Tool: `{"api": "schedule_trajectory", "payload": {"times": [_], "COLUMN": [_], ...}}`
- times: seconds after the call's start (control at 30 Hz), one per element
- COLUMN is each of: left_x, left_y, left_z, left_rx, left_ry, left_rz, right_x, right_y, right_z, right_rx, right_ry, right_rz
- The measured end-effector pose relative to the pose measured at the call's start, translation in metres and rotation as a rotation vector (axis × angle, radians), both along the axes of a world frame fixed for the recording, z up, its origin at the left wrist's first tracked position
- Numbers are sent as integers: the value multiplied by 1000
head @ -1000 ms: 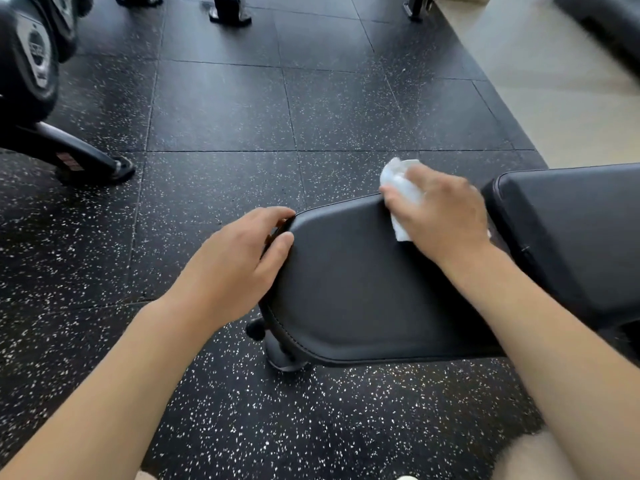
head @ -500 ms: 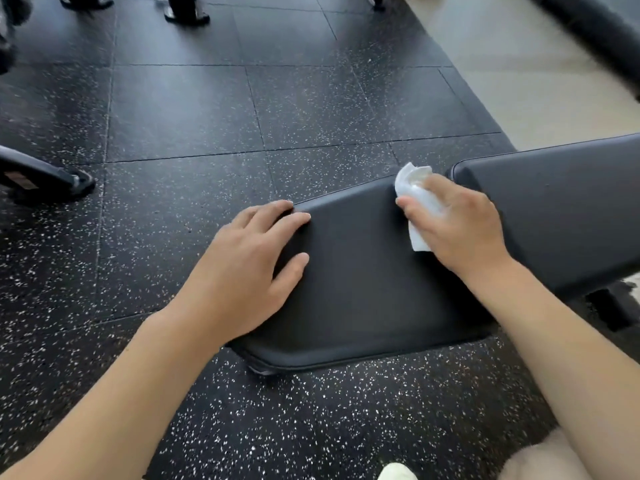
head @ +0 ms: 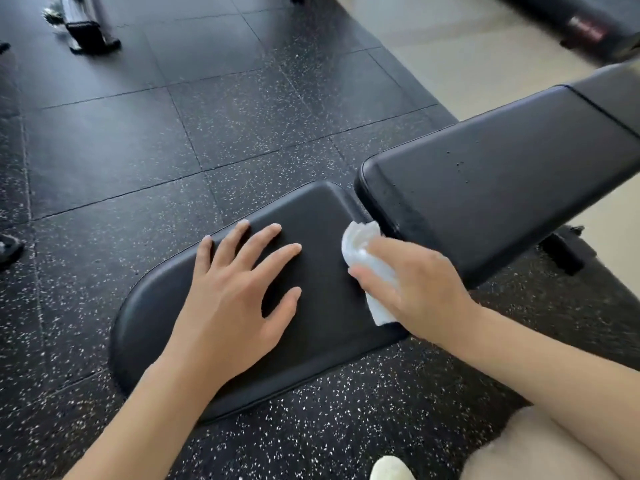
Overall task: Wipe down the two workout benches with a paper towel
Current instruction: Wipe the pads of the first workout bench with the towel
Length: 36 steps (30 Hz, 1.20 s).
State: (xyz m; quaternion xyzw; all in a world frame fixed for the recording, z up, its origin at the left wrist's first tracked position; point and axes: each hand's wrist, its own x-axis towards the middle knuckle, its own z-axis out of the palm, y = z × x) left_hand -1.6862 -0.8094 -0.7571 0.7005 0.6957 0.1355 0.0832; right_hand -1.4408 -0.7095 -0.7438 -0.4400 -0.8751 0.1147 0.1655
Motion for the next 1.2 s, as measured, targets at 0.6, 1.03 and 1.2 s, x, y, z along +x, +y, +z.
{"api": "schedule_trajectory", "payload": {"times": [0.6,1.03,1.2], "left_x": [-45,-49,-49], "left_y": [-46,-63,-66], "left_z": [-6,-16,-5], "left_rx": [91,328,279], "left_ry": [-102,-262,-375], "left_rz": [3,489,538], "right_x": [7,-213,-173], "right_y": [-21,28,-26], "right_z": [4,1,24], "right_rx": [122,117,33], "right_ry": [-65,-143,-72], "right_rz": [446,231,496]}}
